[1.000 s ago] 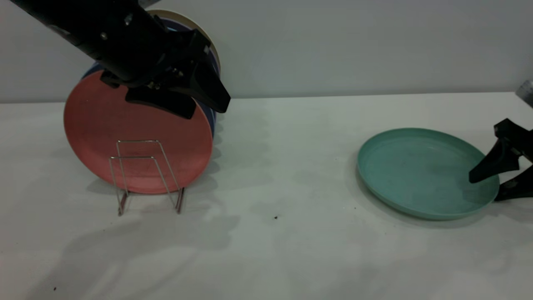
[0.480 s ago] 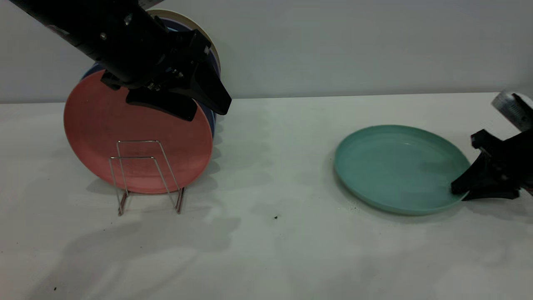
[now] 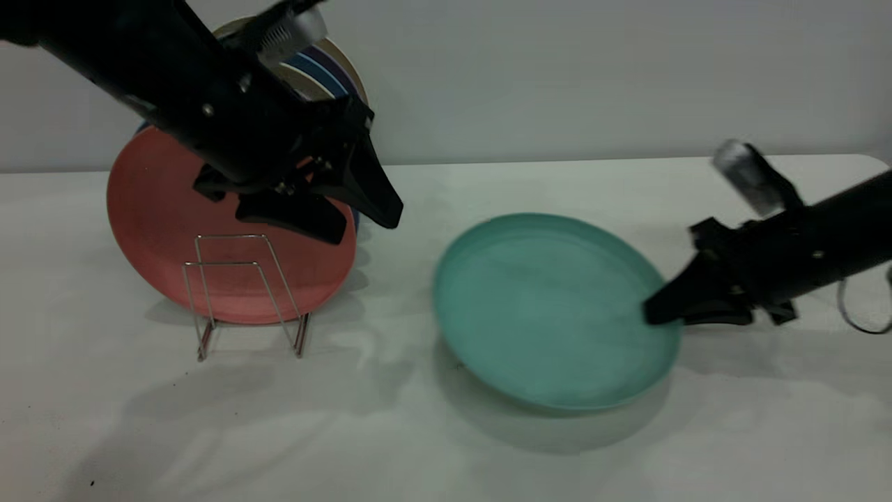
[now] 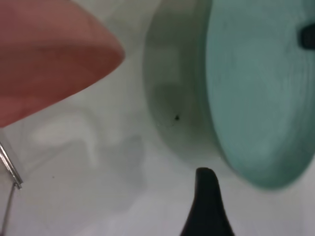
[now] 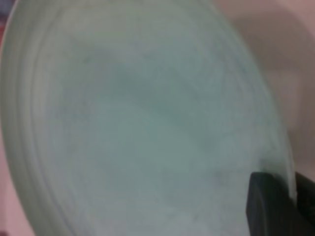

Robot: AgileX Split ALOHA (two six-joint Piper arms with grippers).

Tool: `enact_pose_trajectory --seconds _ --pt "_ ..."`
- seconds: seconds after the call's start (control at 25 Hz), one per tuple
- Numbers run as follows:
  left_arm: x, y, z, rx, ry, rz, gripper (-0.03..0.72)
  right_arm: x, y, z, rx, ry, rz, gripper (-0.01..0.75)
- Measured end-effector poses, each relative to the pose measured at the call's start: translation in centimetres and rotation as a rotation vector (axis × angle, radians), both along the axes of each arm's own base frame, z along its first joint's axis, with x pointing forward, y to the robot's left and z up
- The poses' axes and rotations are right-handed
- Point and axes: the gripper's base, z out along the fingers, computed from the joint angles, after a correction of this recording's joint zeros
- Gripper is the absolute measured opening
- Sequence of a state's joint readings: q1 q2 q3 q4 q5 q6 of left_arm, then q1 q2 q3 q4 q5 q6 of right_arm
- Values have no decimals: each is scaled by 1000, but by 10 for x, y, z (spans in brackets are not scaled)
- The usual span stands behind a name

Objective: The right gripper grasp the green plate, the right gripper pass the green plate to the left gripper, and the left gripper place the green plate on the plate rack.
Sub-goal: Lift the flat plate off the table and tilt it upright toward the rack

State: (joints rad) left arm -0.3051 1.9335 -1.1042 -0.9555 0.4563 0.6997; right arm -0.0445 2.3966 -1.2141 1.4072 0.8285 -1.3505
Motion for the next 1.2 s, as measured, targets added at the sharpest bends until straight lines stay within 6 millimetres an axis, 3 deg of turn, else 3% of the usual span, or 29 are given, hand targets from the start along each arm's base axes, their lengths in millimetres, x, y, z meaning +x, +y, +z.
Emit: enact_pose_trajectory --seconds 0.44,0.64,0.88,1.08,1.2 --pt "4 -8 -2 -37 -23 54 554 1 27 40 81 -84 100 19" --pt "1 -19 -2 -23 -60 22 399 -3 41 41 101 -80 140 18" --pt "2 -19 -2 -13 -77 23 76 -4 45 42 111 -80 153 14" --pt "2 -18 -3 -4 -84 20 60 -3 45 48 112 -104 162 20" --pt "2 -19 -2 -2 -95 1 57 -1 45 55 115 -128 159 66"
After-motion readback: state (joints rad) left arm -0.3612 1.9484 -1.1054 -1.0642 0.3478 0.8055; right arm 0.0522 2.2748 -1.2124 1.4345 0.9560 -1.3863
